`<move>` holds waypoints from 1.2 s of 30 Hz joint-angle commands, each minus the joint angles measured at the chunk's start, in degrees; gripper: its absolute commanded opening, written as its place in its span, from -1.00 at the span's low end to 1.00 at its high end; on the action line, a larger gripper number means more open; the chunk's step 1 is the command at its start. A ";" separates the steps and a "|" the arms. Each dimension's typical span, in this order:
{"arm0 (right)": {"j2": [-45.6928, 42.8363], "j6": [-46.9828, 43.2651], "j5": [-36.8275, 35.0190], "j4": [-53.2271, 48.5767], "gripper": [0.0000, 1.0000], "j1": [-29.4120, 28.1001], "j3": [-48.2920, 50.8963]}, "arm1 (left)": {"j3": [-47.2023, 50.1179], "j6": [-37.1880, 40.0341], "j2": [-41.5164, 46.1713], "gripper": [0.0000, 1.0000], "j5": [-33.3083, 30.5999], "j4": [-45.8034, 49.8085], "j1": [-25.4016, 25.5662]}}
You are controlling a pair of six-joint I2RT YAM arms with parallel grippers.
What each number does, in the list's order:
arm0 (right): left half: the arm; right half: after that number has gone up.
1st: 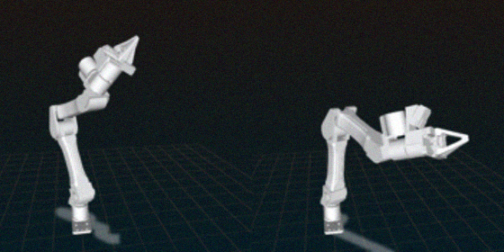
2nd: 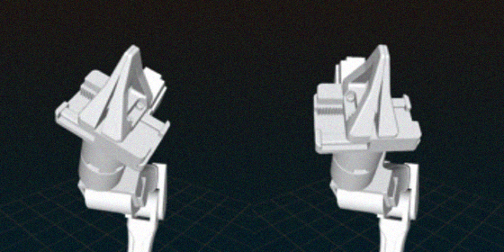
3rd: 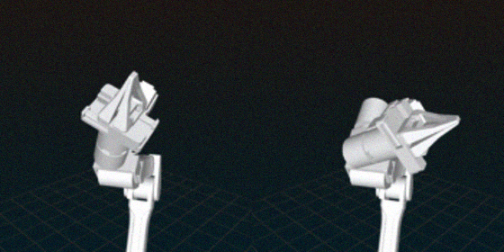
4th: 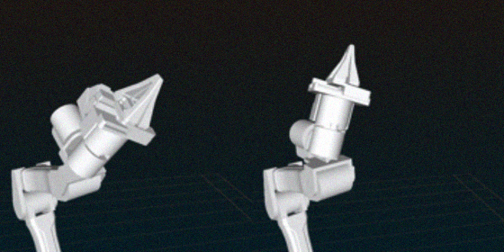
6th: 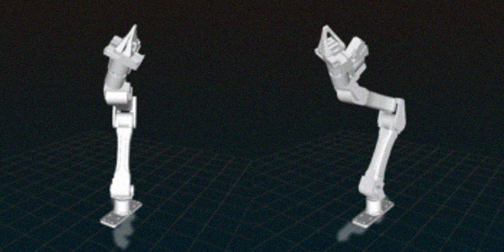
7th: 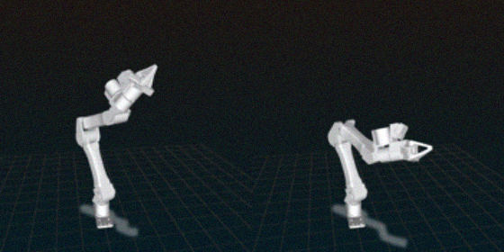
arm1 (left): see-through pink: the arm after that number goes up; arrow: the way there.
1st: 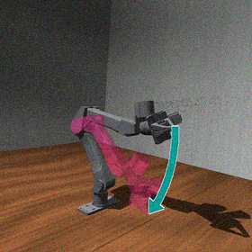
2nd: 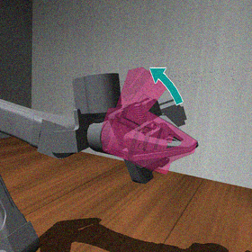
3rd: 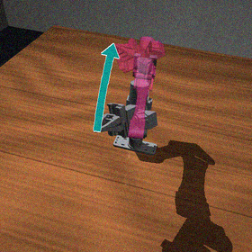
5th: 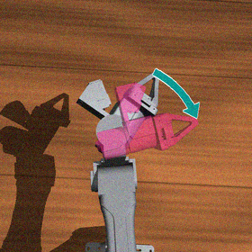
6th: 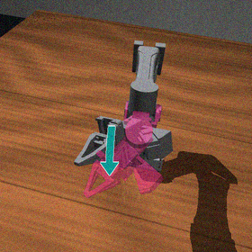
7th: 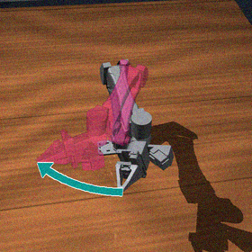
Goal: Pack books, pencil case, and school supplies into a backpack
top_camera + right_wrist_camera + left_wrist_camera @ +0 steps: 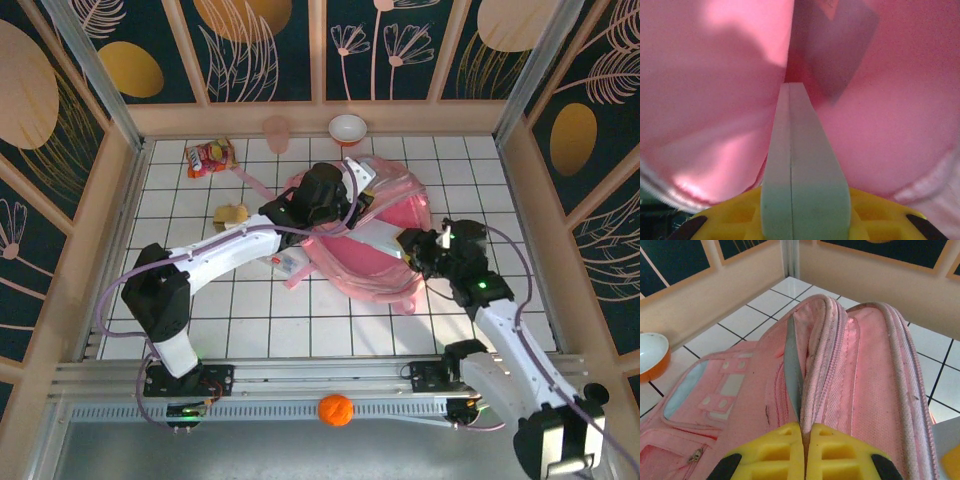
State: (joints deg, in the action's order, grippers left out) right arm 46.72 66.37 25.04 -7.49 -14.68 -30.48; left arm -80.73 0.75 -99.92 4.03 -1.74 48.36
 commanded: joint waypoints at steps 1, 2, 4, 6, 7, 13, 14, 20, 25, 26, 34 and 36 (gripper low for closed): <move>4.42 8.86 -8.03 23.47 -0.75 -3.51 2.47 | -4.69 -0.75 1.20 -1.00 1.91 -6.50 -0.50; 6.32 9.95 -9.44 26.71 -0.74 -4.78 3.19 | -5.02 -0.82 1.22 -1.00 2.40 -6.52 -0.50; 9.57 10.84 -13.13 29.98 -0.70 -7.21 3.01 | -5.88 -0.93 1.22 -1.00 3.06 -6.44 -0.59; 12.84 11.35 -16.83 31.83 -0.66 -9.43 2.24 | -6.36 -1.12 1.39 -1.00 3.48 -6.42 -0.59; 14.66 11.96 -18.18 33.31 -0.66 -10.51 2.09 | -6.55 -1.26 1.38 -1.00 3.72 -6.44 -0.55; 26.33 17.59 -23.39 43.47 -0.63 -16.20 1.72 | -6.59 -2.16 1.37 -1.00 4.62 -7.29 -0.55; 27.98 18.50 -24.21 44.57 -0.62 -16.35 1.45 | -6.54 -2.27 1.37 -1.00 4.68 -7.39 -0.61; 37.25 20.99 -25.73 46.91 -0.41 -21.13 -2.30 | -6.90 -2.35 3.24 -1.00 5.02 -7.58 -0.64; 40.12 23.94 -24.64 44.75 -0.06 -21.51 -2.36 | -6.32 -2.42 3.65 -1.00 4.43 -8.07 -0.77; 39.84 24.26 -23.95 43.59 -0.02 -21.49 -2.02 | -5.85 -2.52 3.85 -1.00 4.33 -8.42 -0.86; 31.01 20.62 -17.05 27.52 0.14 -21.29 -0.02 | -4.46 -1.61 4.55 -1.00 2.66 -7.55 -1.60; 28.43 18.86 -15.65 22.92 0.15 -21.18 0.05 | -4.10 -1.29 4.72 -1.00 2.13 -7.16 -1.70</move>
State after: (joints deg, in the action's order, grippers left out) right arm 78.78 88.18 6.39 23.07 -35.99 -31.00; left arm -83.22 -0.71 -99.57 6.61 -0.16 47.09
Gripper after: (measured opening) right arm 0.575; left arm 0.052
